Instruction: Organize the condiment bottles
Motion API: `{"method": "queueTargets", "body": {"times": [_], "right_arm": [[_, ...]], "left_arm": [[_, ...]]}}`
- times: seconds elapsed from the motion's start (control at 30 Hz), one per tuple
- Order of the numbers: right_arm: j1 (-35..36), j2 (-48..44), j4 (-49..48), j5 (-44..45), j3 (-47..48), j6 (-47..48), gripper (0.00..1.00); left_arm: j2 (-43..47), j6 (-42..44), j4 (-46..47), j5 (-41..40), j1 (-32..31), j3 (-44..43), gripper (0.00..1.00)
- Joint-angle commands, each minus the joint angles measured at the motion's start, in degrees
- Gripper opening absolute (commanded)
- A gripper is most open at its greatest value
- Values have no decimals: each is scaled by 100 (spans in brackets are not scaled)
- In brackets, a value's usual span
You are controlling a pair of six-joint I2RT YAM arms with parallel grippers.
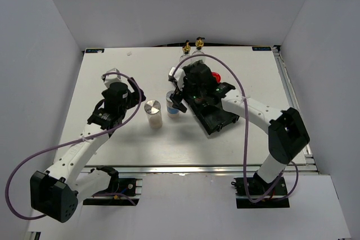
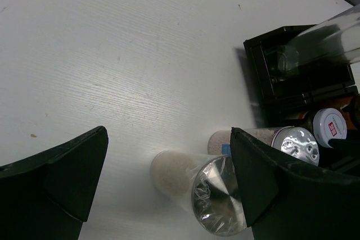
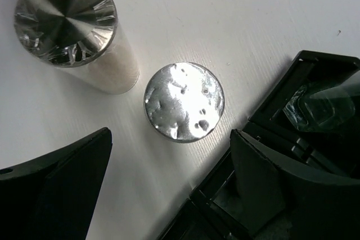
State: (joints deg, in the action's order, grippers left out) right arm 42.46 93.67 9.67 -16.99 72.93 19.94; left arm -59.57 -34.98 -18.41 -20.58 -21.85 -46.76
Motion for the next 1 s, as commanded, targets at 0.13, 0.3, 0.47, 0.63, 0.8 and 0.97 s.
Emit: {"method": "queueTargets", "body": {"times": [0.13, 0.3, 0.47, 0.63, 0.8, 0.97], "right_arm": [[17, 599, 114, -40, 801, -148, 89], [35, 925, 123, -173, 1022, -149, 89], [43, 1066, 132, -208, 1110, -254, 66], [43, 899, 87, -59, 1048, -360, 27], [61, 66, 1, -41, 620, -675, 11], [44, -1373, -430, 818, -111, -1141, 8]], "left_arm": [[227, -17, -75, 106, -13, 18, 98], [218, -26, -48, 116, -13, 53, 98], [244, -17, 4, 54, -13, 62, 98], [244, -9, 127, 71, -13, 80, 98], [262, 9, 303, 124, -13, 97, 98], [209, 18, 461, 422, -13, 97, 98]]}}
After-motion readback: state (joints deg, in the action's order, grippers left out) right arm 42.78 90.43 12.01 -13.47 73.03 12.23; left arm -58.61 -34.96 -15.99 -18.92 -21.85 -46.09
